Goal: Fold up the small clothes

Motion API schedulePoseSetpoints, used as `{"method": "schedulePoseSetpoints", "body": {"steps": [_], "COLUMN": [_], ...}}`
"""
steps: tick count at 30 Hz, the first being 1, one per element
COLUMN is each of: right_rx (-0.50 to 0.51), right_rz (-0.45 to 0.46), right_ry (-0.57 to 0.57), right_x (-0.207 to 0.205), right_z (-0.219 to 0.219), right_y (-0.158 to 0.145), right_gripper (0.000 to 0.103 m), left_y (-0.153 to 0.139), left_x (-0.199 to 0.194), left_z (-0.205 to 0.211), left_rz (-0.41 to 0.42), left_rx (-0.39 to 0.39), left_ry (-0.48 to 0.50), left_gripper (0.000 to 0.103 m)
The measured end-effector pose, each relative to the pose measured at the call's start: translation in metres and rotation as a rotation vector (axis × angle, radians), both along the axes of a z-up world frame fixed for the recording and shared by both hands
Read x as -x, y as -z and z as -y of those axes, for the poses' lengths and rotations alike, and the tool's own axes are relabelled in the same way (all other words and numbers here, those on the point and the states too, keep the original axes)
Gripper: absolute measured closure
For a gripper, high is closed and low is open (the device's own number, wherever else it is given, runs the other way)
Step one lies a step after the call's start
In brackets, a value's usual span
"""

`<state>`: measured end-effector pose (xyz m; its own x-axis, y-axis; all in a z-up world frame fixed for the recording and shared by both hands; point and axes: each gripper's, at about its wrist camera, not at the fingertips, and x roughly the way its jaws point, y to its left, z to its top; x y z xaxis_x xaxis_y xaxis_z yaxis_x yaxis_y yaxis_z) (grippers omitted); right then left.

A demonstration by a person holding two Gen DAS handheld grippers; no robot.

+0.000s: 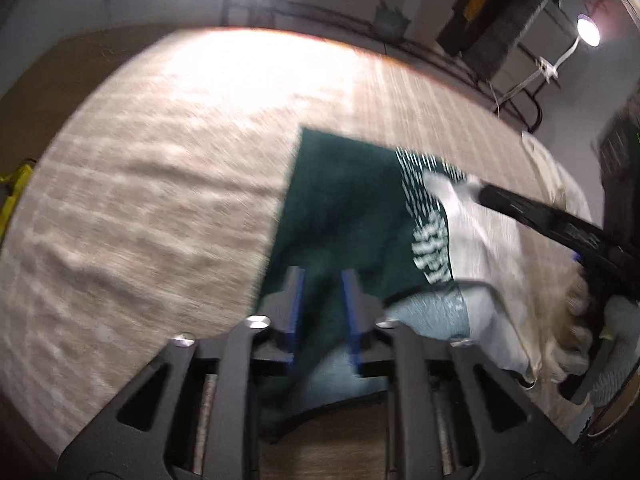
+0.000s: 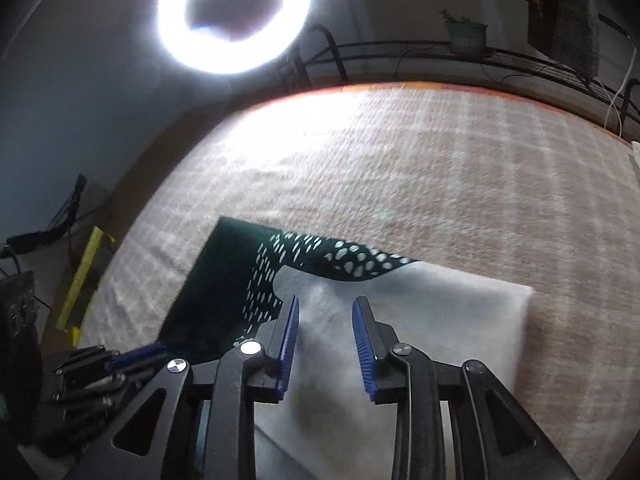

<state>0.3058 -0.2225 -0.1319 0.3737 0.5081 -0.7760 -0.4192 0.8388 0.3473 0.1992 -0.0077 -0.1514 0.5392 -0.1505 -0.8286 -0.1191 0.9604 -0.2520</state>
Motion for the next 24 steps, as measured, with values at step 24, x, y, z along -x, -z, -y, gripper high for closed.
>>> {"method": "schedulePoseSetpoints", "body": {"steps": [24], "right_rx": [-0.465], "right_rz": [-0.371], "right_ry": [0.192], "right_x": [0.024], "right_z": [0.146], "right_y": [0.055], "right_gripper": [0.062], "left_y": [0.042], "left_x": [-0.035], "left_z": [-0.066], "left_rz": [-0.153], "left_rx": [0.437], "left_ry": [-0.054], "left_gripper": [0.058]}}
